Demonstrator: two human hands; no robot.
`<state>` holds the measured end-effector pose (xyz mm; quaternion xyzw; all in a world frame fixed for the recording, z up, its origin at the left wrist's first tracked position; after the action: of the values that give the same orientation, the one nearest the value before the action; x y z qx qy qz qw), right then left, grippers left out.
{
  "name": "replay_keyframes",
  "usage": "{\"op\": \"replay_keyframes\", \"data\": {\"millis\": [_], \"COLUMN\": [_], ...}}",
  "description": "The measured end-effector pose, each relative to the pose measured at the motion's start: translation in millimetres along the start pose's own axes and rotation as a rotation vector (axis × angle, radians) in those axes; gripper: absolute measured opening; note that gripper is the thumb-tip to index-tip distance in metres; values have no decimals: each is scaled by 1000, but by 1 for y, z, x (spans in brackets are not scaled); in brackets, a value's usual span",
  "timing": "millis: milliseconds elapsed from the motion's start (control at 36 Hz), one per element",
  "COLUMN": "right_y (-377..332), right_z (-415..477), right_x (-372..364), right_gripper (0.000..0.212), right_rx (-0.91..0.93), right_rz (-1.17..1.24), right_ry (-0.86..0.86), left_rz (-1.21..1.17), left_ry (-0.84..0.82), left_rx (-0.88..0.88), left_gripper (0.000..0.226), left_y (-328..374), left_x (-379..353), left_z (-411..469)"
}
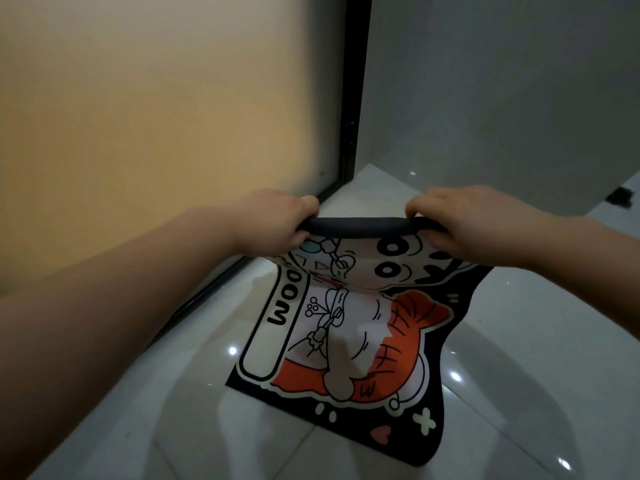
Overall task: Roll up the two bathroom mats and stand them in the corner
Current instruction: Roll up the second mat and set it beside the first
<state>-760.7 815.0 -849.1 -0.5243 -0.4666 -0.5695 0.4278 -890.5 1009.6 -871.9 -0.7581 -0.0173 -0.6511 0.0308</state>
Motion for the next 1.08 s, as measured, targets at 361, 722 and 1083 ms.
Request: {"op": "replay_keyframes", "data": {"millis": [361,722,1083], "right_y": [-1,-2,-2], "right_z": [4,1,10], "right_x": [-5,-3,-1], "right_gripper": [11,31,24], "right_rx": [-65,122,-115], "right_rz": [-78,-53,77], "right_ry": [-115,33,-25], "left_rz": [-6,4,-68], "left_ry": [0,159,83], "left_rx": [-31,-116,48], "left_gripper": [45,42,16], "left_y": [9,-3,-2], "left_x": [3,-5,0], "left_z": [3,-2,8]}}
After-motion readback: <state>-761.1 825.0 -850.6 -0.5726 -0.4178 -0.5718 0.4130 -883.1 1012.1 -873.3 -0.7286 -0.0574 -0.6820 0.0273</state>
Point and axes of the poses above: each hand's wrist, its own z-axis towards the middle knuckle, its own x-axis out of the back of the hand, y = z × x, the point moved 4 cm from there along z, towards the middle knuckle
